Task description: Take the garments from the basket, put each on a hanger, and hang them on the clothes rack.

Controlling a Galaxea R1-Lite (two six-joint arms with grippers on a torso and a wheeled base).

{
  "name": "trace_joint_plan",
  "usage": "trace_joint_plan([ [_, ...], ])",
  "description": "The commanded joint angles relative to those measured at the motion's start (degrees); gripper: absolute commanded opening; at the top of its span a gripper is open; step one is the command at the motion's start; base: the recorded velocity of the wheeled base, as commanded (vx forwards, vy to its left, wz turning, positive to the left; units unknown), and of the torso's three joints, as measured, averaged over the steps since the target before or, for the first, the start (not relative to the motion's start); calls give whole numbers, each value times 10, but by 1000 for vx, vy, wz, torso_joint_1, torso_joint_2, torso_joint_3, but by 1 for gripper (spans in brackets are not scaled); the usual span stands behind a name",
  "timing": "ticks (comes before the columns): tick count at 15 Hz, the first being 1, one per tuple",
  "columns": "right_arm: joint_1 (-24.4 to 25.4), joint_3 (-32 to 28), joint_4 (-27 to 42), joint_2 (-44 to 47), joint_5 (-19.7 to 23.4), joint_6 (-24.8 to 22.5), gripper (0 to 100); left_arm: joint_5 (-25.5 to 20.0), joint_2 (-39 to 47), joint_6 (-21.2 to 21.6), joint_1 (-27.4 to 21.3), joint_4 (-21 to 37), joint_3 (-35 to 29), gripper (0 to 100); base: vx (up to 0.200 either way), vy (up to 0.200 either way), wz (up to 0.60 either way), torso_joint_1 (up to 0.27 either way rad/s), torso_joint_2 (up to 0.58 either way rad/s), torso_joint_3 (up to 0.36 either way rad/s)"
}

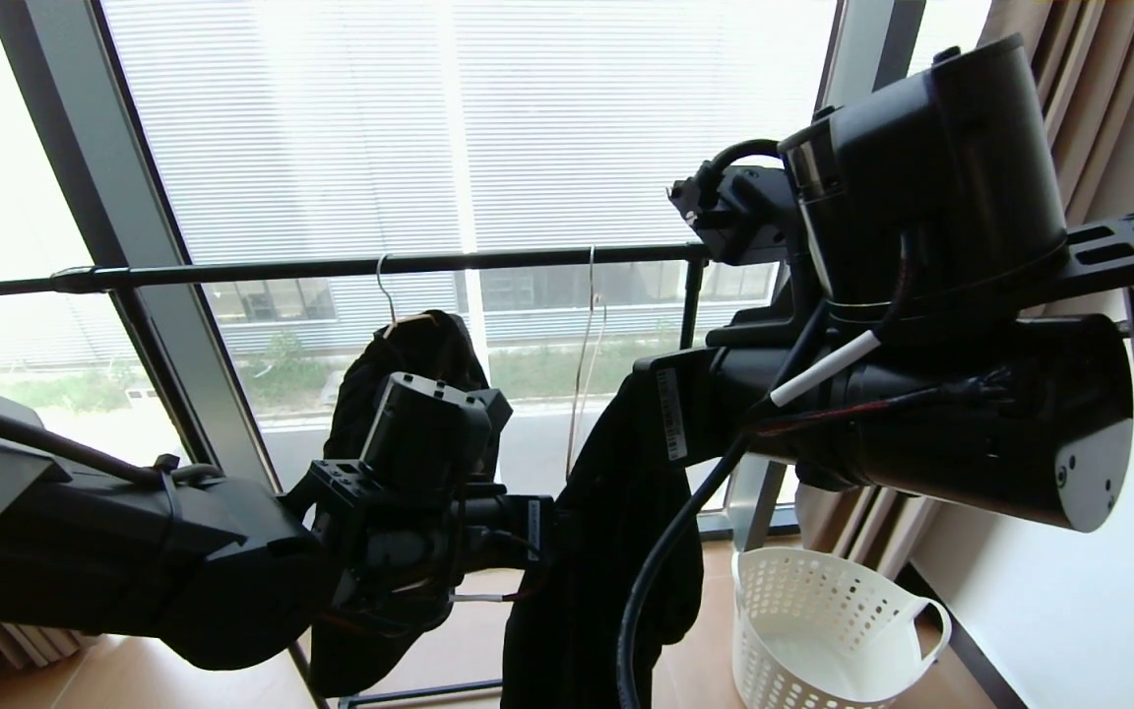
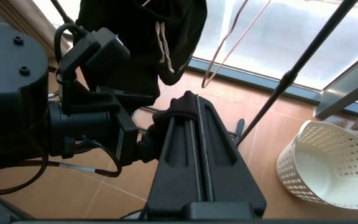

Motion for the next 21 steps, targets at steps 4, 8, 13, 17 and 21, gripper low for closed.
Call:
trace_joint_plan([
  [4,0,26,-1,-30,-5,0,0,3,10,0,-4,-1,6,100,0,0,0,0,0,0],
  [8,-20,27,-1,-36,-5,0,0,32,4,0,-17,-1,14,100,0,0,0,0,0,0],
  [13,-65,26,-2,-27,-3,0,0,34,-65,0,-42,-1,50,0,0,0,0,0,0,0],
  [17,-107,26,-36,-2,-4,-2,0,35,-121,13,-42,-1,86,0,0,0,0,0,0,0],
  [21,-138,63,-35,1,-5,-13,0,34,-146,14,-22,-1,91,0,0,0,0,0,0,0],
])
